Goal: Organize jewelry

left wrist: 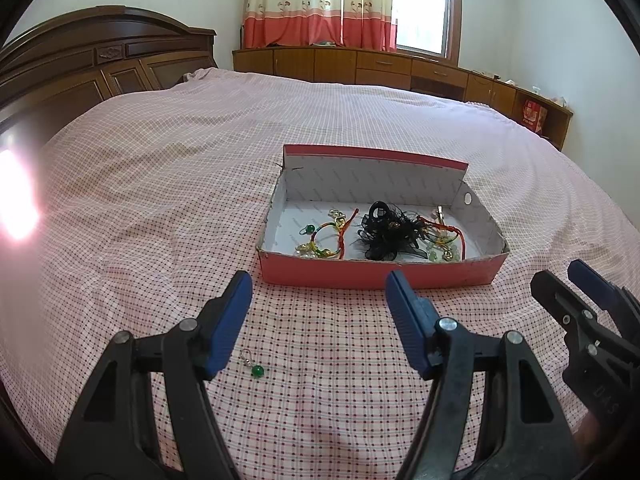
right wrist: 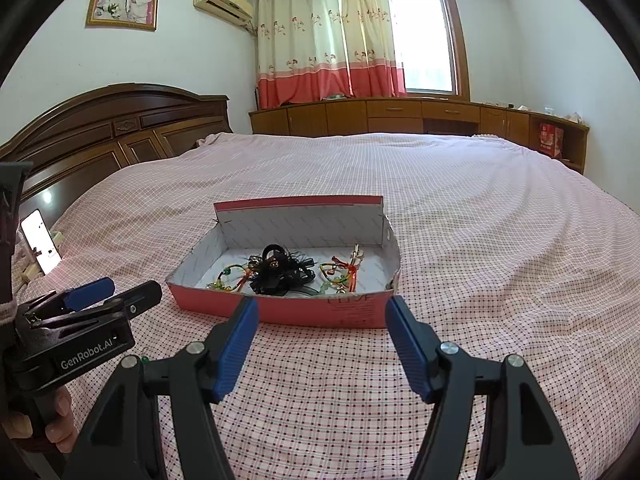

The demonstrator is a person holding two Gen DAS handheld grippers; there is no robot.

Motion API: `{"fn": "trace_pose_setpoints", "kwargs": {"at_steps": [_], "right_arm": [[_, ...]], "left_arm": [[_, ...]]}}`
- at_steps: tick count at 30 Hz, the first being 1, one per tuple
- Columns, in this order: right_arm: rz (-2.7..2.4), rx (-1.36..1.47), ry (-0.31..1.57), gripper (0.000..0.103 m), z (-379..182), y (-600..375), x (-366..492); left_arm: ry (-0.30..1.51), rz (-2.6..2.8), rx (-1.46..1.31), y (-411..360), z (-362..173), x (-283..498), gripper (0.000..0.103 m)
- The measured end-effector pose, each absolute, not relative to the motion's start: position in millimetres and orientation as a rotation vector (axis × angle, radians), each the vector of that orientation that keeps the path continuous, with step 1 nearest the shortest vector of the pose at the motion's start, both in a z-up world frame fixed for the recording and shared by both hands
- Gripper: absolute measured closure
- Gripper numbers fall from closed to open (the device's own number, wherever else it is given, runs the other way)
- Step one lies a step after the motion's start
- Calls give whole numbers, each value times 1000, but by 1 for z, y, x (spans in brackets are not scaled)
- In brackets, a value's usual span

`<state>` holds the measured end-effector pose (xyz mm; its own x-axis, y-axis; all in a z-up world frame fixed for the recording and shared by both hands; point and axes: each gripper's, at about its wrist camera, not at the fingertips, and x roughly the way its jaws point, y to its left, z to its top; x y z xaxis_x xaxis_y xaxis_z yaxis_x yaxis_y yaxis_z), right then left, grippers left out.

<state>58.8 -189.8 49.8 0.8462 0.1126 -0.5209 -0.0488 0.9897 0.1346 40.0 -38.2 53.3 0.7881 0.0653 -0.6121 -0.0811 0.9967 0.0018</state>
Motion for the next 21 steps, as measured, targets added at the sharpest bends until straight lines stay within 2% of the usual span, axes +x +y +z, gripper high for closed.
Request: {"fn": "trace_pose_setpoints", "kwargs": {"at_steps": [21], "right_arm": [[86, 119, 555, 35, 50, -190, 59]], "left_arm": [[653, 79, -22, -39, 53, 40, 42]]}}
